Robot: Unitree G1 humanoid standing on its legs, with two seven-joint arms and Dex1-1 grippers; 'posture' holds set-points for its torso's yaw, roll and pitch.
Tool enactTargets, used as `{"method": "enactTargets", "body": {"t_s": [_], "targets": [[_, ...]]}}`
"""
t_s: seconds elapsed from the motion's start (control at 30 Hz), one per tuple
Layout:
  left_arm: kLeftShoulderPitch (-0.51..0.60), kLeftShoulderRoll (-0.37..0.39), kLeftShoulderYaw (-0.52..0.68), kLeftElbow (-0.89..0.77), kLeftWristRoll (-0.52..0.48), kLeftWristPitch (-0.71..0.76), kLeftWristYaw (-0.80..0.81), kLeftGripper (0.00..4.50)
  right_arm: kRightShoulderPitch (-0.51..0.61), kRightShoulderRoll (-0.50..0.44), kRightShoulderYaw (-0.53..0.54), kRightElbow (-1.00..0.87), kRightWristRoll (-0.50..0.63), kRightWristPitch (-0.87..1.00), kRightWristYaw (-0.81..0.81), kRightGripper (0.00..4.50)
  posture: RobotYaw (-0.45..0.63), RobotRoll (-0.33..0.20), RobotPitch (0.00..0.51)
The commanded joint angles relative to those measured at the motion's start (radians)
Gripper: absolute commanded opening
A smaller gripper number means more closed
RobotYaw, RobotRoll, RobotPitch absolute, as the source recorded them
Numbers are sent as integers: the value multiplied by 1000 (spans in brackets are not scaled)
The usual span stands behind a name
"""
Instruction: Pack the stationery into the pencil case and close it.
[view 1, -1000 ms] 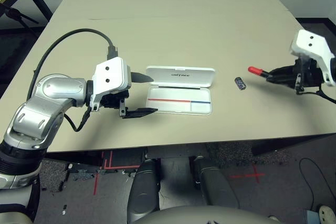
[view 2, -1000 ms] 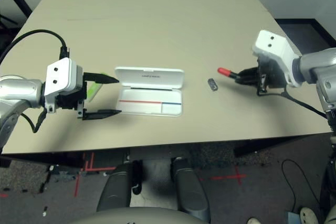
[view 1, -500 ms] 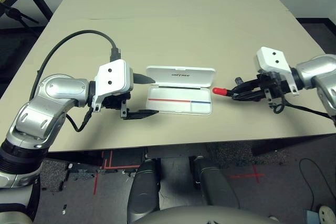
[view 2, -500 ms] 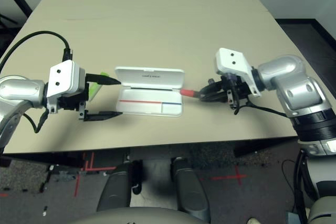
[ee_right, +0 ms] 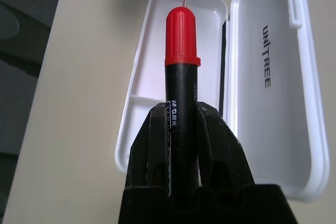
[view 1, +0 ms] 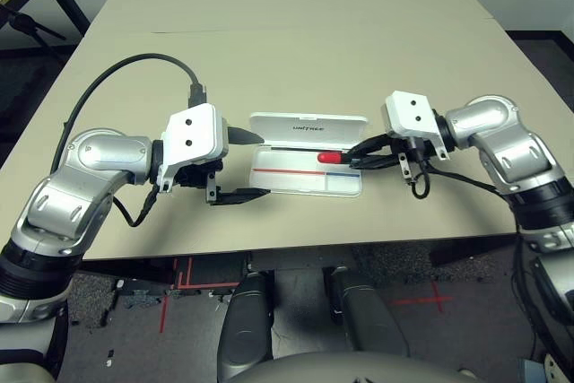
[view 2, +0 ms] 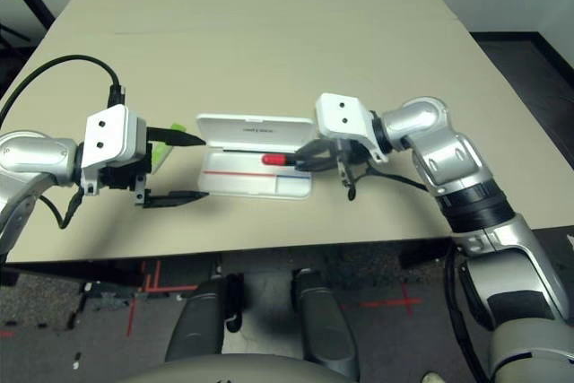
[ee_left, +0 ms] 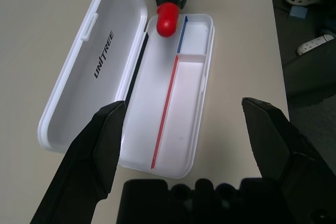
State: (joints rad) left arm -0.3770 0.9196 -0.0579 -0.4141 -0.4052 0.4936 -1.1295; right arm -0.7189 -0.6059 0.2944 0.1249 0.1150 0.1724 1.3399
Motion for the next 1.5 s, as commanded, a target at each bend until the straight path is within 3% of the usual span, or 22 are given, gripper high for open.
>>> {"method": "enactTargets", "body": {"t_s": [0.03, 0.57, 0.93, 1.17, 1.5], "targets": [[20, 12, 1, -11, 9, 4, 7, 4500, -20, 29, 13, 15, -27, -22, -42, 519, 2, 0, 171], [32, 22, 8, -15, 8, 5, 12, 4500, -3, 176, 30, 119, -110, -161, -202, 519, 15, 0, 160], [28, 27, 7, -7, 9, -1, 5, 4500, 7, 146, -25, 40, 2, -137, -129, 4470, 8, 0, 159], [39, 28, 17, -6, 5, 25, 22, 4500, 56, 14, -91, -208, 227, 207, -35, 4470, 10, 0, 167], [61, 40, 43, 16, 22, 77, 89, 4500, 194, -227, -264, -341, 461, 544, -22, 4470, 9, 0, 165]]}}
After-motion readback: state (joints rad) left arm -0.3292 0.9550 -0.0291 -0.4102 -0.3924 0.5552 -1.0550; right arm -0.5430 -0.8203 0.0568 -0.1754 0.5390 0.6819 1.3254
